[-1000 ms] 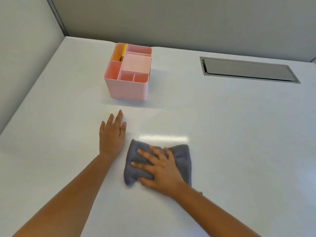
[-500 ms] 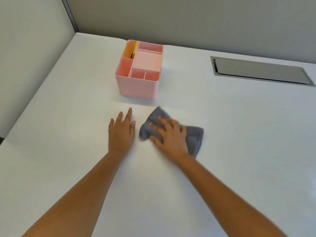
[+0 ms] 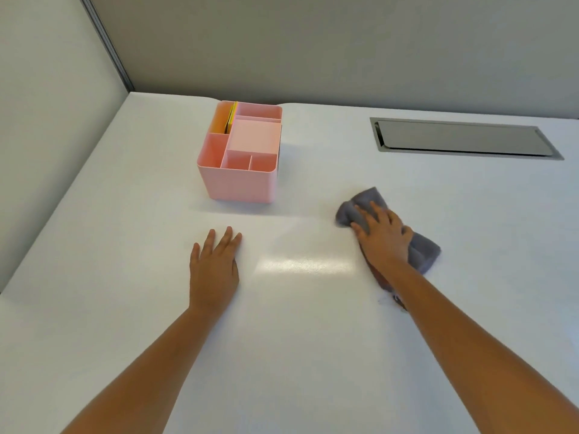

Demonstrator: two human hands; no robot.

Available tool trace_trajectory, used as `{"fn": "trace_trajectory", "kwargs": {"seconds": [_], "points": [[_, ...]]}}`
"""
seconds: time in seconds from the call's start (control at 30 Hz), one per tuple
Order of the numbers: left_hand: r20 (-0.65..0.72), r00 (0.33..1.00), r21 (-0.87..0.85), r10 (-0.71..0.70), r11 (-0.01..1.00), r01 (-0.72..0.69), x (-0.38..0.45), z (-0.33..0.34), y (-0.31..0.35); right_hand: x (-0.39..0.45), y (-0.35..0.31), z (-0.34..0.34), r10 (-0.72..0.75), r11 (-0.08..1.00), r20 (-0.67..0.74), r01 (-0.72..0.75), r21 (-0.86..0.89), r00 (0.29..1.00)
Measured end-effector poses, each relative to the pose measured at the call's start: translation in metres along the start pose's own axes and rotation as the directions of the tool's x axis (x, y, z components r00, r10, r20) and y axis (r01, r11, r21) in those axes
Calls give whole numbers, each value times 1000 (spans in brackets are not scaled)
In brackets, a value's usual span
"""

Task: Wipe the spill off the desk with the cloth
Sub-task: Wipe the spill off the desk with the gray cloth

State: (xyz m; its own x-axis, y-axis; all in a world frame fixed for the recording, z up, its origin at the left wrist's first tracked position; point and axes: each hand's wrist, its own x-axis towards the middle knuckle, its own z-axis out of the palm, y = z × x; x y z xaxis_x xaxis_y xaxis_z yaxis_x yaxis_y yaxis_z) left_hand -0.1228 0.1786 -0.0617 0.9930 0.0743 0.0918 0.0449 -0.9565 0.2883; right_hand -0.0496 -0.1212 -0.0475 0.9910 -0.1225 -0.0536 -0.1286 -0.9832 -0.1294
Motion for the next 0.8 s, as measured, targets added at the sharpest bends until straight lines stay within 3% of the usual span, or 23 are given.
{"fn": "trace_trajectory", "kwargs": {"seconds": [0.1,0.23,0.3,0.4,0.57,0.67,0.8], "points": [[5,1000,26,-1,1000,1,1,1,0,8,47,-12,260,964,-6,-260,50,966],[-9,1000,42,-1,999,1,2,2,-1,29,24,-17,358,929,42,-360,89,933],[-11,1000,42,2,999,-2,1,3,0,30,-10,-11,249,964,74,-255,80,966],[-9,1000,41,5,999,-4,1,4,0,5,-74,-1,-49,998,95,45,46,994],[-13,1000,2,7,1000,-7,2,6,-5,-85,-128,18,-409,912,141,400,86,902],[-25,1000,10,13,1000,-13,2,7,-6,-112,-97,22,-481,877,75,479,40,874],[-35,999,6,4,1000,-4,1,7,-3,-77,-7,7,-317,948,85,316,26,944]]}}
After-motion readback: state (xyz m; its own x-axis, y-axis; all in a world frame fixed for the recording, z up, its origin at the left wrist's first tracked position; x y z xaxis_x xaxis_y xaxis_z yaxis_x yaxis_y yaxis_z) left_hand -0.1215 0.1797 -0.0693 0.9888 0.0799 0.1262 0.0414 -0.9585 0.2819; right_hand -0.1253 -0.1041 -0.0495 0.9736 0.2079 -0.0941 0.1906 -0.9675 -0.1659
